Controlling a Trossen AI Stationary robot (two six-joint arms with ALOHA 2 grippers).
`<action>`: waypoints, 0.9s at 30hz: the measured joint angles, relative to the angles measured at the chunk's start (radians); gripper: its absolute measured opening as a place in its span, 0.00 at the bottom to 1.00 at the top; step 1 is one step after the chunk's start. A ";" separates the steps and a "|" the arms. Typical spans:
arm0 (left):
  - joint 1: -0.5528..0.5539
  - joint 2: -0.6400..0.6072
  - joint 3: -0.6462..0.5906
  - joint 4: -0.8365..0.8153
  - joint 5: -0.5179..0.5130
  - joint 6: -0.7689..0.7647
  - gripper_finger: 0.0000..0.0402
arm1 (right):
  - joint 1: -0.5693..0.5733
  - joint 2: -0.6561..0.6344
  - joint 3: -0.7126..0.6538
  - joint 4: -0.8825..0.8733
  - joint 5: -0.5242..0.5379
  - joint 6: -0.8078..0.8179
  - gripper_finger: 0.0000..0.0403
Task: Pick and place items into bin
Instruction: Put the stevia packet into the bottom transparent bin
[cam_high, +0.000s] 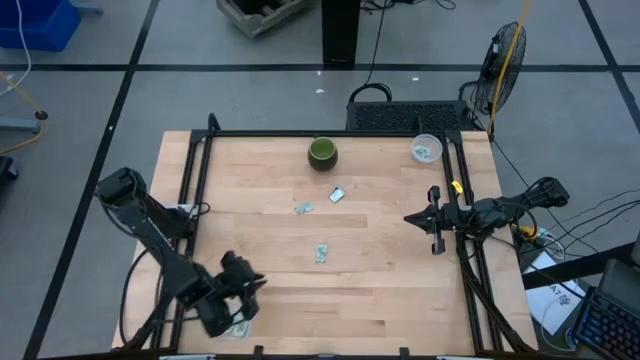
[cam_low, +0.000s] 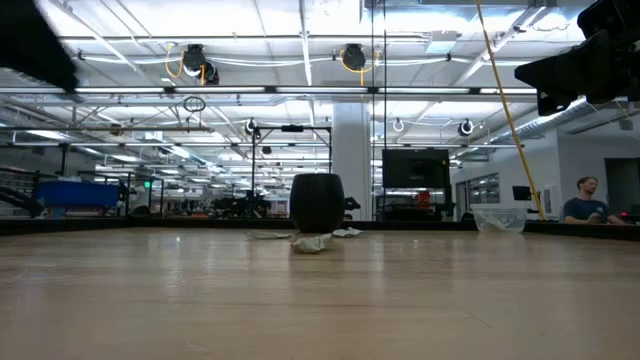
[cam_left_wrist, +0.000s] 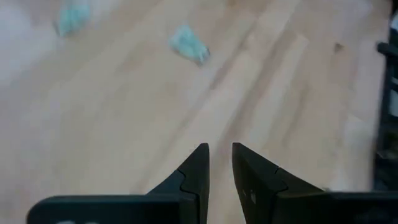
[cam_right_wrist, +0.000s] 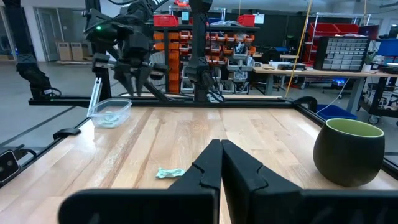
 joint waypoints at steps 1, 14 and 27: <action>0.029 0.000 0.000 0.013 -0.009 0.051 0.18 | 0.000 0.000 0.000 0.000 0.000 0.000 0.00; 0.429 0.005 0.000 0.266 0.127 0.684 0.18 | 0.000 0.000 0.000 0.000 0.000 0.000 0.00; 0.565 0.260 0.000 0.705 0.292 0.961 0.20 | 0.000 0.006 0.000 -0.001 0.000 0.000 0.00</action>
